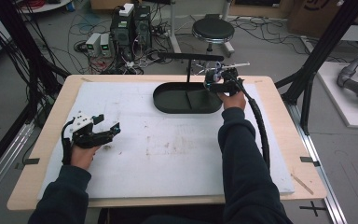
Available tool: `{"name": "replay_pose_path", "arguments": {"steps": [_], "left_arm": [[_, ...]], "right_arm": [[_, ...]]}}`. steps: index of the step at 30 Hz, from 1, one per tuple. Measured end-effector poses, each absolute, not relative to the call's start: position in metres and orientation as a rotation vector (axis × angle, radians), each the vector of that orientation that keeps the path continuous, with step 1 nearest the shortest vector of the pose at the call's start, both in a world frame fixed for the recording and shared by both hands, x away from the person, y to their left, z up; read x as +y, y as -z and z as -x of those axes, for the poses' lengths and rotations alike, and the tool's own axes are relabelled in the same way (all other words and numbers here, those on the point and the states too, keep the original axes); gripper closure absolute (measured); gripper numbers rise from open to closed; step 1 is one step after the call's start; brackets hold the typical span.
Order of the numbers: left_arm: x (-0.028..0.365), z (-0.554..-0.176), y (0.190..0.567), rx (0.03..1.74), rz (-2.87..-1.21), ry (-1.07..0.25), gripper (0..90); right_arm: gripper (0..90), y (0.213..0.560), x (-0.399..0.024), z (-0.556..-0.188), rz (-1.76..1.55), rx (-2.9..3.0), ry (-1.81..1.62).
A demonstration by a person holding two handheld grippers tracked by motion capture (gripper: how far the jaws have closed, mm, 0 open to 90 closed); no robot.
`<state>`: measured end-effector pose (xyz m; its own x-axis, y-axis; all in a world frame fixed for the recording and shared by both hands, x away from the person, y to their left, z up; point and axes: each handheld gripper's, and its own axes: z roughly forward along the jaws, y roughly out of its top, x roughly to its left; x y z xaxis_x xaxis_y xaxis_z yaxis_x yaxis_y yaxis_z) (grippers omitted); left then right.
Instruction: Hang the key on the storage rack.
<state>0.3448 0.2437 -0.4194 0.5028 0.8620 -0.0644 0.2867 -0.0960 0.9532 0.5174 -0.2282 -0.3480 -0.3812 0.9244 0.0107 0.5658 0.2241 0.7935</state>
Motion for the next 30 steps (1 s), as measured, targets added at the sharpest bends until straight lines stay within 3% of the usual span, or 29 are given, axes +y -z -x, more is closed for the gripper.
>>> {"name": "replay_pose_path", "arguments": {"steps": [7,10,16,23,30], "left_arm": [[0.244,-0.345,0.419,1.0,-1.638,-0.657,22.4],[0.245,-0.345,0.419,1.001,-1.636,-0.65,22.4],[0.245,-0.345,0.419,1.006,-1.627,-0.658,22.4],[0.246,-0.345,0.418,1.014,-1.617,-0.66,22.4],[0.246,-0.347,0.419,1.021,-1.612,-0.666,22.4]], "right_arm": [[28.0,0.33,-0.235,-0.478,-1.196,2.019,-1.083],[21.4,0.325,-0.244,-0.465,-1.201,2.105,-1.096],[21.0,0.325,-0.258,-0.429,-1.13,2.213,-1.127],[20.9,0.351,-0.279,-0.387,-1.034,2.154,-1.198],[20.7,0.379,-0.294,-0.368,-1.064,2.076,-1.183]]}}
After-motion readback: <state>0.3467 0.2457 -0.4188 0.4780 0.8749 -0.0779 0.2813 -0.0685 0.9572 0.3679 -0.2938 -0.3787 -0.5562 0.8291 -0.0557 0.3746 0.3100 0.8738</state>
